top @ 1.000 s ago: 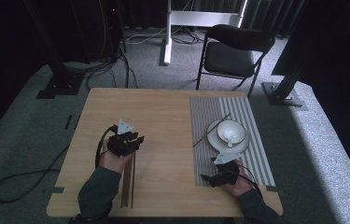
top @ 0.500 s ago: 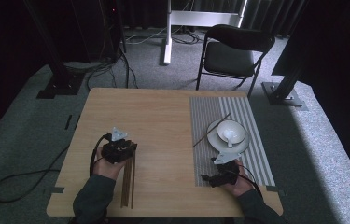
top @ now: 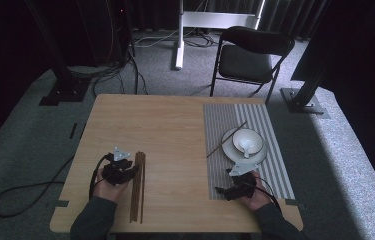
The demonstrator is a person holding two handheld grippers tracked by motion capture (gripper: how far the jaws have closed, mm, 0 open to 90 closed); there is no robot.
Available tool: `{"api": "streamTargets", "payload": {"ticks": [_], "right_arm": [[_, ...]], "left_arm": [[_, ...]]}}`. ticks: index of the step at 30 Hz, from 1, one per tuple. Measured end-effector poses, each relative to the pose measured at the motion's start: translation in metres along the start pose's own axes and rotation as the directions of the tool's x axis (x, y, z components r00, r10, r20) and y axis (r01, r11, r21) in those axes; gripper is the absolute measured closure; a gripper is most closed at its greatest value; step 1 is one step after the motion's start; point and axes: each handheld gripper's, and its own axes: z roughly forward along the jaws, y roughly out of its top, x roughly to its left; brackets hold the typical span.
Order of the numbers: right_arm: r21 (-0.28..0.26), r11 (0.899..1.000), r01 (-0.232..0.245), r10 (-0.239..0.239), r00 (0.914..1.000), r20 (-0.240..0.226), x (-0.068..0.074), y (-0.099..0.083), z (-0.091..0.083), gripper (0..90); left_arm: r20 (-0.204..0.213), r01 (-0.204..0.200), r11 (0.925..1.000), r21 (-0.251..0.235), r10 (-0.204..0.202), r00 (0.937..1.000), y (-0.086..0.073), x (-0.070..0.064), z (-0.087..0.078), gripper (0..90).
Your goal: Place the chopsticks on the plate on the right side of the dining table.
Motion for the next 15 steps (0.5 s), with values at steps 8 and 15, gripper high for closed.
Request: {"api": "streamTargets", "payload": {"ticks": [8, 15], "right_arm": [[0.0, 1.0, 0.0, 0.0, 1.0, 0.0, 0.0, 0.0, 0.0, 12.4], [0.0, 1.0, 0.0, 0.0, 1.0, 0.0, 0.0, 0.0, 0.0, 12.4]], "left_arm": [[0.0, 0.013, 0.9996, 0.027, -0.013, 0.9999, -0.015, 0.001, 0.003, 62.6], [0.008, 0.018, 0.9989, 0.043, -0.018, 0.9998, -0.026, -0.002, 0.005, 62.5]]}}
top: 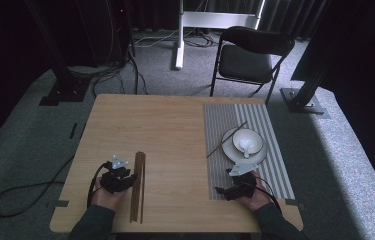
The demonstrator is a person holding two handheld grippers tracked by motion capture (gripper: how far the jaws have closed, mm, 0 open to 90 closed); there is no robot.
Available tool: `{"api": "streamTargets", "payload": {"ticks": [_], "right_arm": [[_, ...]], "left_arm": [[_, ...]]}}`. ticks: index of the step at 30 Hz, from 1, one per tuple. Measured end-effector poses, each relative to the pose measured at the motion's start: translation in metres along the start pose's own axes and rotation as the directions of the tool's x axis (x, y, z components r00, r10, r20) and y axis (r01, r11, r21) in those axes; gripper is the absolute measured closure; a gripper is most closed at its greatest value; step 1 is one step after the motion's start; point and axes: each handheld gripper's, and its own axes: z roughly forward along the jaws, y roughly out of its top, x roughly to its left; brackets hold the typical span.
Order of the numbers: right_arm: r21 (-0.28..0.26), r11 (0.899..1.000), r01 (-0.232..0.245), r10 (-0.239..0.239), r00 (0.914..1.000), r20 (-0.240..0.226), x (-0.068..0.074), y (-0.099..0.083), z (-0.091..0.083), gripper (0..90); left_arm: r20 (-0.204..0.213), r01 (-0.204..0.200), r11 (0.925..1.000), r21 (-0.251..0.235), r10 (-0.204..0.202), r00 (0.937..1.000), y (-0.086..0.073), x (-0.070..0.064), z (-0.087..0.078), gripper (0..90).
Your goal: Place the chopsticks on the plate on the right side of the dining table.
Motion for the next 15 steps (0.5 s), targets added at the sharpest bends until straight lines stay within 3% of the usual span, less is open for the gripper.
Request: {"api": "streamTargets", "payload": {"ticks": [15], "right_arm": [[0.0, 1.0, -0.001, 0.001, 1.0, 0.0, 0.0, 0.0, 0.0, 12.3]], "left_arm": [[0.007, 0.022, 0.9995, 0.023, -0.022, 0.9997, -0.02, -0.003, -0.002, 63.5]]}}
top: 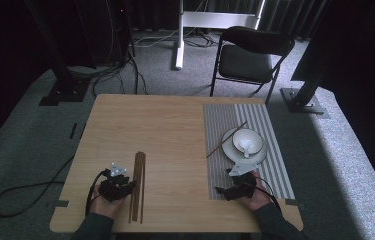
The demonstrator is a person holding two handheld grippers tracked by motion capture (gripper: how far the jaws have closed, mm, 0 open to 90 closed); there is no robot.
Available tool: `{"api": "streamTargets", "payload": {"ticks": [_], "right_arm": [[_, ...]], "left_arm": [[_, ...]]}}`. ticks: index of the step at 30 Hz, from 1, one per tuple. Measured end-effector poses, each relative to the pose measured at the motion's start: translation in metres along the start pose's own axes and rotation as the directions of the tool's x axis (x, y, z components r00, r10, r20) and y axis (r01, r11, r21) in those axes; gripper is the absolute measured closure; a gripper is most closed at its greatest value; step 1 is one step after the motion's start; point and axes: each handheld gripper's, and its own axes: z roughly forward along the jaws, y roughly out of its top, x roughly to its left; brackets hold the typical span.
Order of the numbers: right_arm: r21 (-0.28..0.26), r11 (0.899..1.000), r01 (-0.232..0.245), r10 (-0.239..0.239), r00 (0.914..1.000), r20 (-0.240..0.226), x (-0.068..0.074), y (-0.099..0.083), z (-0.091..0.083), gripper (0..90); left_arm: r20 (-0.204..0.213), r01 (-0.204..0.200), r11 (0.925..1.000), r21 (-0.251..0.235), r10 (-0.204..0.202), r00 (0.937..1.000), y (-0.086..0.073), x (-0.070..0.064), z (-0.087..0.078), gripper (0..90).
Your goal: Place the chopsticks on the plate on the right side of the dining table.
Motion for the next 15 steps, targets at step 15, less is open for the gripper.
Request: {"api": "streamTargets", "payload": {"ticks": [15], "right_arm": [[0.0, 1.0, 0.0, 0.0, 1.0, 0.0, 0.0, 0.0, 0.0, 12.4]], "left_arm": [[-0.043, -0.004, 0.9998, 0.019, 0.005, 0.999, -0.0057, -0.0023, -0.0046, 66.7]]}}
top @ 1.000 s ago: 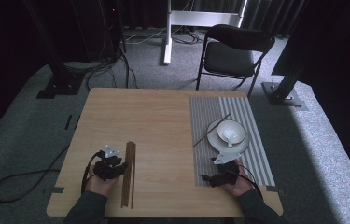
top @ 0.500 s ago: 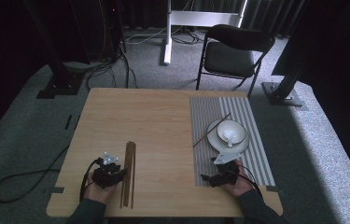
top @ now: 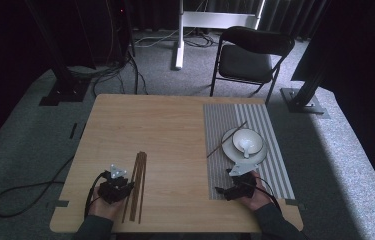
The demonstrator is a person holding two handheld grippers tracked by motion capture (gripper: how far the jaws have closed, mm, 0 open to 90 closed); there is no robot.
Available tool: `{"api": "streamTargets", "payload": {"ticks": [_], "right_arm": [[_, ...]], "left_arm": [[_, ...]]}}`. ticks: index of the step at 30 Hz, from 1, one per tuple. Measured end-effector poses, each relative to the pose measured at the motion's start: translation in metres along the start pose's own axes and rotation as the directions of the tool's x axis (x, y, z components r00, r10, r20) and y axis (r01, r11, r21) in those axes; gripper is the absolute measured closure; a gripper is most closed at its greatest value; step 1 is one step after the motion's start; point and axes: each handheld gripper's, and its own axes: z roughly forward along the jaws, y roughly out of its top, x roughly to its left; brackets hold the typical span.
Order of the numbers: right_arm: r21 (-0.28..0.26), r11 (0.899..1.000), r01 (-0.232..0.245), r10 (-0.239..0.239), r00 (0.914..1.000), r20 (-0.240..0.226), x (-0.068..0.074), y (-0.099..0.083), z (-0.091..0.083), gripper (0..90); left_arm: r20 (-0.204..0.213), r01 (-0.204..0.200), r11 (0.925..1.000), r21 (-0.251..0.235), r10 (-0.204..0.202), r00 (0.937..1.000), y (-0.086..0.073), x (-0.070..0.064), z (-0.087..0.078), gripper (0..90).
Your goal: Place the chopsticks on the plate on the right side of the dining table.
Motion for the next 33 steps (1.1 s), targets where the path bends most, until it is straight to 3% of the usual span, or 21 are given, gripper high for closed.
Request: {"api": "streamTargets", "payload": {"ticks": [12, 33], "right_arm": [[0.0, 1.0, -0.001, 0.001, 1.0, 0.0, 0.0, 0.0, 0.0, 12.4], [0.0, 1.0, 0.0, 0.0, 1.0, 0.0, 0.0, 0.0, 0.0, 12.4]], "left_arm": [[-0.048, 0.007, 0.9998, 0.017, -0.006, 0.9988, -0.012, -0.003, -0.011, 66.6], [-0.073, 0.037, 0.9991, 0.019, -0.035, 0.9967, -0.016, -0.001, -0.015, 82.5]]}}
